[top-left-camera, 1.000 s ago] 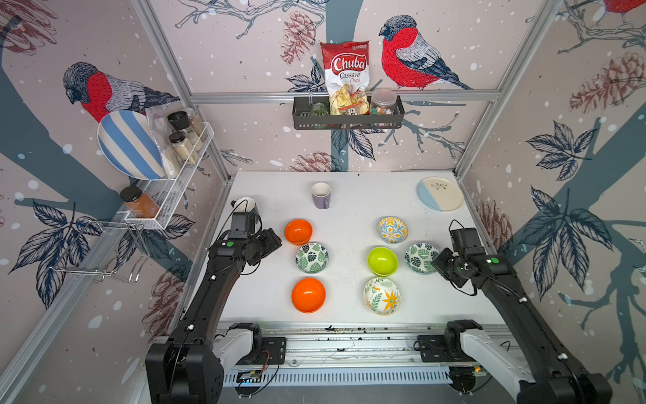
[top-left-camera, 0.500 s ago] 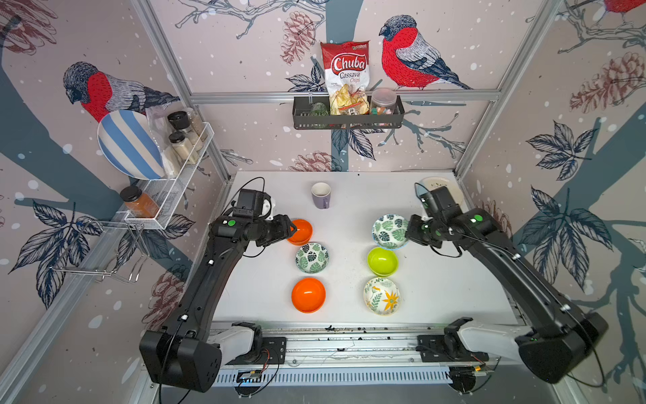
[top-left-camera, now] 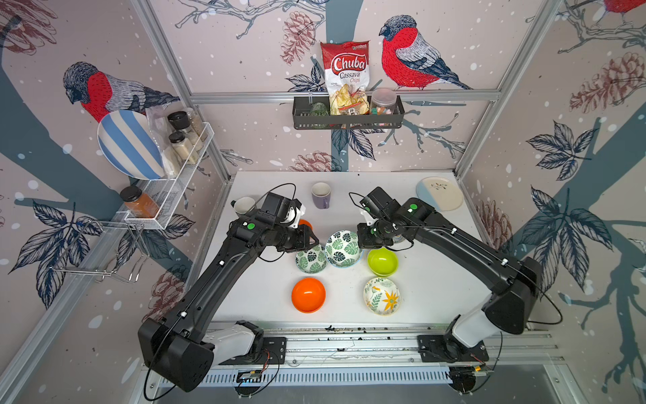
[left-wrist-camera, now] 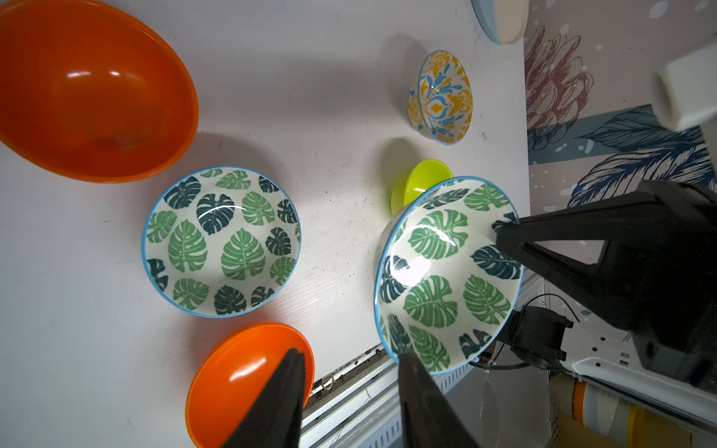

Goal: Stack the bowls
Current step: Pick up the bowl from the center of the board.

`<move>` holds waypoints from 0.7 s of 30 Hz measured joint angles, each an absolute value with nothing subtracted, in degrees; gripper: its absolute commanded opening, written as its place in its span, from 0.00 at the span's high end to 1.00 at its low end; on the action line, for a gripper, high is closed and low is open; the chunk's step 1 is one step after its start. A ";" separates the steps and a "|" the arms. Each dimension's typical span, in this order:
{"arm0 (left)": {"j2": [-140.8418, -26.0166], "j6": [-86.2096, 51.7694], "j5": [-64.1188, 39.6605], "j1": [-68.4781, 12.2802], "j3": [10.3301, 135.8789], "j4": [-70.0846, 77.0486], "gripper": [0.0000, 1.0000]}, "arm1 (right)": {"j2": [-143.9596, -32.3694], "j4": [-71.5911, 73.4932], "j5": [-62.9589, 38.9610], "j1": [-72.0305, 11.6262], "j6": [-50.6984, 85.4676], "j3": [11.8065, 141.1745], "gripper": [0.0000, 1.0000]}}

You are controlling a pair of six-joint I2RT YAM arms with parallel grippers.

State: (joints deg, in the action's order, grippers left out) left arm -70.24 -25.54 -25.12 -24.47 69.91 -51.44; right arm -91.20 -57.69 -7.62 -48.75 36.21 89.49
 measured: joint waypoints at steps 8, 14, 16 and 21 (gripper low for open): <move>-72.23 -25.71 -23.33 -28.29 68.40 -50.70 0.68 | -92.99 -56.58 -9.63 -50.48 36.16 90.52 1.00; -72.77 -26.44 -22.39 -29.19 67.64 -49.84 0.71 | -93.06 -56.18 -10.46 -50.96 36.16 90.50 1.00; -72.84 -26.57 -22.35 -29.34 67.57 -49.78 0.73 | -93.06 -56.12 -10.50 -50.96 36.16 90.45 1.00; -72.86 -26.55 -21.91 -29.43 67.53 -49.98 0.80 | -93.03 -55.75 -10.98 -50.98 36.18 89.84 1.00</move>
State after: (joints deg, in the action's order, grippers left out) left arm -72.86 -26.55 -21.91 -29.43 67.53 -49.98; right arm -93.03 -55.75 -10.98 -50.98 36.18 89.84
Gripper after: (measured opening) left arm 0.211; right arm 0.049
